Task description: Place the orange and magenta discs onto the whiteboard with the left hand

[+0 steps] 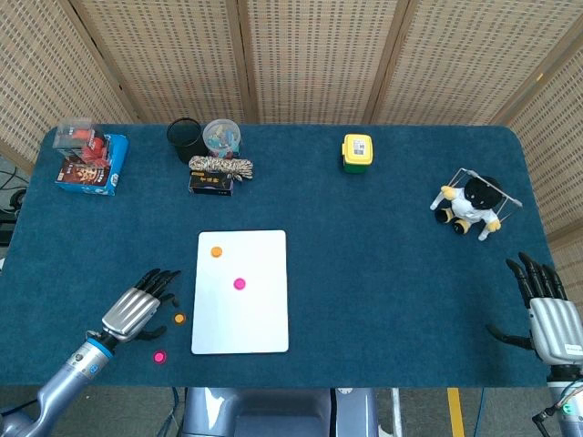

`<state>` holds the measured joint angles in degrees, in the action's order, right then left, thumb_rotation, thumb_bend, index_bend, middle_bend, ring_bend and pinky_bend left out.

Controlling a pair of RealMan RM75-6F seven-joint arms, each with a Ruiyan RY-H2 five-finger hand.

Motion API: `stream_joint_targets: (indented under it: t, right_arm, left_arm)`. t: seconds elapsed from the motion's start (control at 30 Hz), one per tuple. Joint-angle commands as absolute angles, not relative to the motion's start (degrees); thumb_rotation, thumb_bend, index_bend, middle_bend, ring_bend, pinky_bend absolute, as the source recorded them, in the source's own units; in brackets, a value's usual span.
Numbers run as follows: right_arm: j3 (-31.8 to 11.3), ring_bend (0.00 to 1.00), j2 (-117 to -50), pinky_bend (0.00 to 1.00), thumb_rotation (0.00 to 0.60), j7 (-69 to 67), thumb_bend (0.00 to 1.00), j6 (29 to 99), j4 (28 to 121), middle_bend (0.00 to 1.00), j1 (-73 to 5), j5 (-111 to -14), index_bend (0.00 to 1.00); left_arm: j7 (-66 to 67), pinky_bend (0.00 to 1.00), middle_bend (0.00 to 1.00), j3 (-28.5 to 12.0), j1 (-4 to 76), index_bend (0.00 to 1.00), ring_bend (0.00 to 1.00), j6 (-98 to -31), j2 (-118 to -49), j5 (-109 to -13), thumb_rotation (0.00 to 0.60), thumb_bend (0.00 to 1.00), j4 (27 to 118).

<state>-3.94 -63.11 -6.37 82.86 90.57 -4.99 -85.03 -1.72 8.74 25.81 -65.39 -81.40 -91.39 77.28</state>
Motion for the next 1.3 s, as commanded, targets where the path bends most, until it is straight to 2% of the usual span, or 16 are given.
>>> stream_joint_targets:
  t: [0.03, 0.73, 1.07, 1.3]
  right_arm:
    - [-3.95, 0.00, -63.09, 0.00, 0.600, -6.49, 0.00, 82.87, 90.57, 0.00, -4.99, -85.03, 0.00]
    - [-3.93, 0.00, -63.02, 0.00, 0.600, -6.57, 0.00, 82.72, 90.73, 0.00, -4.99, -84.88, 0.00]
    - [-3.93, 0.00, -62.99, 0.00, 0.600, -6.87, 0.00, 82.70, 90.67, 0.00, -4.99, -84.90, 0.00]
    - [-3.93, 0.00, -63.03, 0.00, 0.600, -6.86, 0.00, 82.80, 90.64, 0.00, -4.96, -84.95, 0.00]
  left_arm:
    - [-1.12, 0.00, 0.00, 8.07, 26.05, 0.38, 0.00, -64.55, -82.10, -90.90, 0.600, 0.30, 76.87]
    - [1.32, 0.00, 0.00, 7.52, 26.20, 0.39, 0.00, -61.56, -85.35, -90.96, 0.600, 0.30, 75.02]
    - [2.69, 0.00, 0.00, 7.10, 26.13, 0.51, 0.00, -60.63, -85.93, -90.23, 0.600, 0.35, 74.74]
    - [2.45, 0.00, 0.00, 6.65, 25.98, 0.53, 0.00, -60.87, -85.30, -89.87, 0.600, 0.36, 75.12]
